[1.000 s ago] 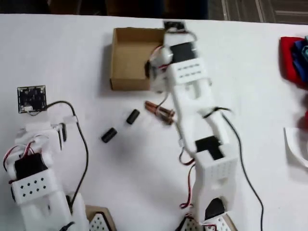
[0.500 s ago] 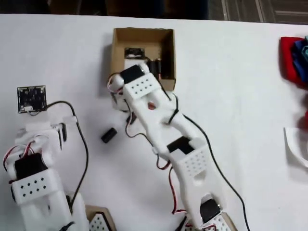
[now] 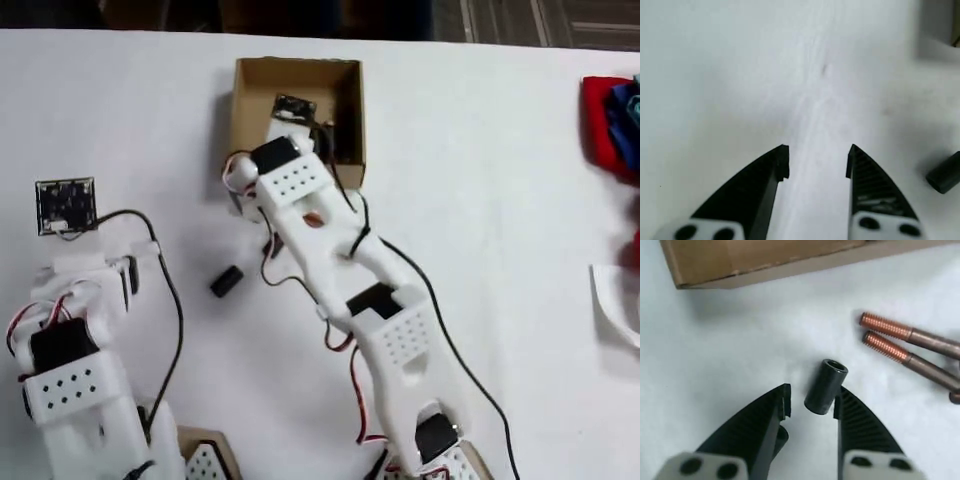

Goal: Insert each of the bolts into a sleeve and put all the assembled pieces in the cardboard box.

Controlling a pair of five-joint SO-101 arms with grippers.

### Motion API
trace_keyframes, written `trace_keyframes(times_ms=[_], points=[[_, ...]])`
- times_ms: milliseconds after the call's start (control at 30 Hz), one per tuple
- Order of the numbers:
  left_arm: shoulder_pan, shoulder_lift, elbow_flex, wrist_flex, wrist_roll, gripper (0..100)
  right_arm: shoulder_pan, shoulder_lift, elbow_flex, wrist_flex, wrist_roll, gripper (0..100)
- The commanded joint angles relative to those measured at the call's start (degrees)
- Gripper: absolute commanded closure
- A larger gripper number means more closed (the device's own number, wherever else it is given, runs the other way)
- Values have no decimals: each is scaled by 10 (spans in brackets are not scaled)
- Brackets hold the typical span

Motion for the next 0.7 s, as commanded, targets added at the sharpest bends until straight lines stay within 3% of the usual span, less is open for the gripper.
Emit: trace_keyframes(times_ms=[0, 500, 667], points=[[-5, -10, -4, -2, -3, 793, -3, -4, 0, 4, -6, 858], [-5, -10, -4, -2, -2, 793, 25, 121, -58, 5, -7, 863], [-5, -10, -4, -2, -2, 793, 49, 145, -89, 6, 11, 956]])
